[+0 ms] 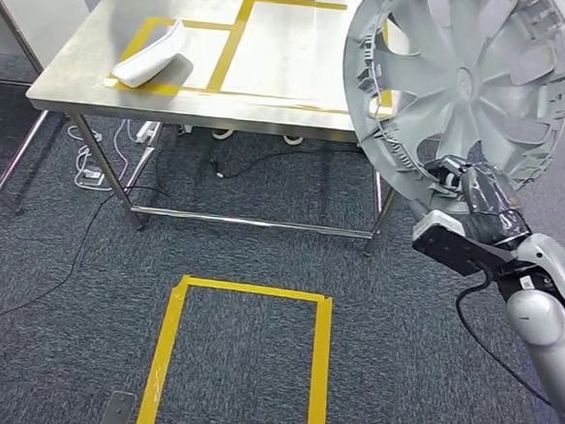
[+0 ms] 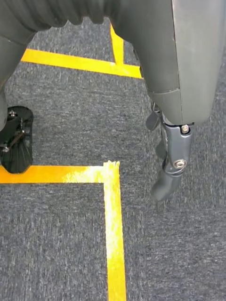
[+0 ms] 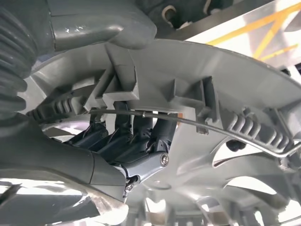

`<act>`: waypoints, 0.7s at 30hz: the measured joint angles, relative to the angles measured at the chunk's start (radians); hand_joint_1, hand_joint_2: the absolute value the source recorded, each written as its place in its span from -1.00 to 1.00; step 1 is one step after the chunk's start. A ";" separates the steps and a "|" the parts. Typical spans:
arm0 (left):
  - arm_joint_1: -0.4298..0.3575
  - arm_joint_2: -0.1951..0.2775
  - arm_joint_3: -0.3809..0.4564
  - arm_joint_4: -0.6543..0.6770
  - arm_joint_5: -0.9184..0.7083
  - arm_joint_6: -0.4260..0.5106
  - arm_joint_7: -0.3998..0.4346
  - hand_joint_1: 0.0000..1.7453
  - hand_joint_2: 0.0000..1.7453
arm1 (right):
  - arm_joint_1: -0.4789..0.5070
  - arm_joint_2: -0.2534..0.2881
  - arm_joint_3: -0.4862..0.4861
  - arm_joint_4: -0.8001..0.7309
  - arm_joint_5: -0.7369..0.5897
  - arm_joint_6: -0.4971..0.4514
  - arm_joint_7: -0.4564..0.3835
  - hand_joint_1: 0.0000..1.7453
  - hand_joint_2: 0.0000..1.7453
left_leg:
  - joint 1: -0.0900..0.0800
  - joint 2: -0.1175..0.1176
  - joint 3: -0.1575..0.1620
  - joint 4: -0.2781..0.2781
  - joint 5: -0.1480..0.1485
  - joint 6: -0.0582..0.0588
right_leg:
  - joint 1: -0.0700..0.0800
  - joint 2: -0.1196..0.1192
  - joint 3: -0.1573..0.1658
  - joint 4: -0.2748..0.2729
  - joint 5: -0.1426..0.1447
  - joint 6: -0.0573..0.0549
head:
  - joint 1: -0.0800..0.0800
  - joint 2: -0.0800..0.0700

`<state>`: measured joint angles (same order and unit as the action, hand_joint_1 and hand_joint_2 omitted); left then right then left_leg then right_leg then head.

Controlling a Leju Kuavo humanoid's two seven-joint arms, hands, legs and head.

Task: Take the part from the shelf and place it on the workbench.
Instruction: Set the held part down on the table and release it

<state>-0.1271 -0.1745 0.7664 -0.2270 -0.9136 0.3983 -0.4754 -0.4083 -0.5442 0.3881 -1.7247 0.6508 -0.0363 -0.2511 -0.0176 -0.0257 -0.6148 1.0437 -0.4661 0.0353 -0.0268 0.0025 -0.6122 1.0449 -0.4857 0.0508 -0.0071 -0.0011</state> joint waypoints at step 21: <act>-0.002 0.002 0.000 0.000 0.000 0.000 -0.011 -1.00 1.00 | -0.063 0.010 0.048 0.036 -0.010 0.007 0.003 1.00 1.00 | 0.006 0.010 0.002 -0.024 0.015 0.016 | 0.000 -0.005 -0.042 0.115 -0.087 0.002 | 0.001 0.000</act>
<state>-0.1288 -0.1725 0.7660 -0.2271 -0.9136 0.3987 -0.4868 -0.4716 -0.5339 0.4364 -1.6891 0.6403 -0.0298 -0.2481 -0.0112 -0.0156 -0.6131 1.0200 -0.4512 0.0511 -0.0271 -0.0027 -0.6547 1.1598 -0.5723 0.0528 -0.0057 -0.0011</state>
